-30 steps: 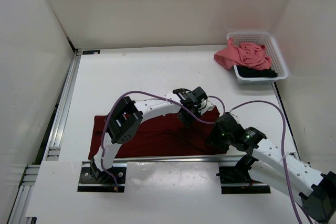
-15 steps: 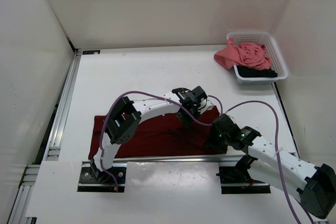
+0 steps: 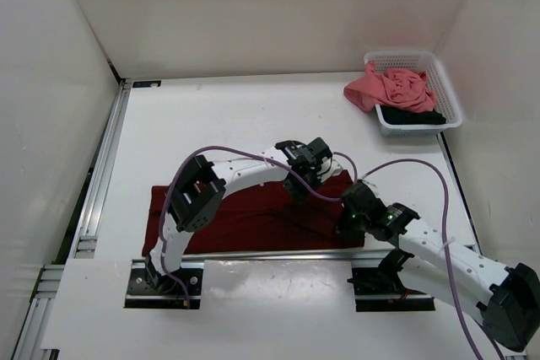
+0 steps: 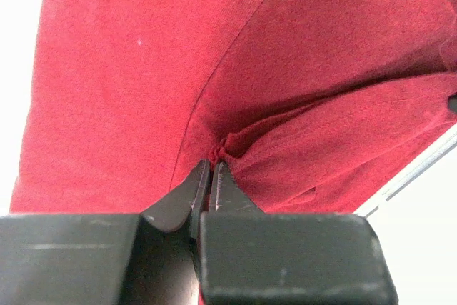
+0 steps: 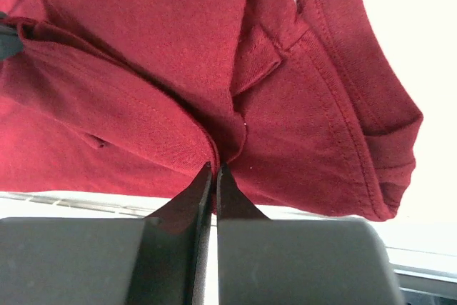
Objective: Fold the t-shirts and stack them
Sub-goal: Fold the other side of the tshirt into a rectangle
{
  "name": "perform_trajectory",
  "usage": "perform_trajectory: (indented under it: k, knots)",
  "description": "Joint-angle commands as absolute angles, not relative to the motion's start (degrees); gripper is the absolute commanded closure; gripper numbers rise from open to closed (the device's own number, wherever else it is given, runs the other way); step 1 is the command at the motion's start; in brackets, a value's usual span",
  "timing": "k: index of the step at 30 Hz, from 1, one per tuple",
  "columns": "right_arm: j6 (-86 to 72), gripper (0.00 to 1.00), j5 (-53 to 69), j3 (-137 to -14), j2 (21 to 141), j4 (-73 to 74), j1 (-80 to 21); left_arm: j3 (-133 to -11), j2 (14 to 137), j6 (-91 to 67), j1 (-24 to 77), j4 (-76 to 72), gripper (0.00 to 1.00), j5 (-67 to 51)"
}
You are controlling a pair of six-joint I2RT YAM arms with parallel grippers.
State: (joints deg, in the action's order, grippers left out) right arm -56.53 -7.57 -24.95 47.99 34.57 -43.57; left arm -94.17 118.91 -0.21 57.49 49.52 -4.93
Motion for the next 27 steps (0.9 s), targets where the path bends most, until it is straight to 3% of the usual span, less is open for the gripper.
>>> perform_trajectory:
  k: [1, 16, 19, 27]
  knots:
    - [-56.2, 1.00, -10.5, -28.3, 45.6, 38.1, -43.6, -93.7, 111.2, 0.0, 56.5, 49.7, 0.89, -3.3]
    - [-62.2, 1.00, -19.7, -41.7, 45.7, 52.6, -61.3, -83.9, 101.9, 0.0, 56.0, 51.0, 0.89, -6.7]
    - [-55.2, 1.00, -24.1, -44.5, 48.1, 50.7, -55.4, -84.7, 101.9, 0.0, 54.0, 49.2, 0.89, -4.0]
    - [-39.0, 1.00, -10.9, -45.0, 61.9, 38.4, -33.6, -88.4, 107.9, 0.0, 50.8, 47.5, 0.89, 3.9]
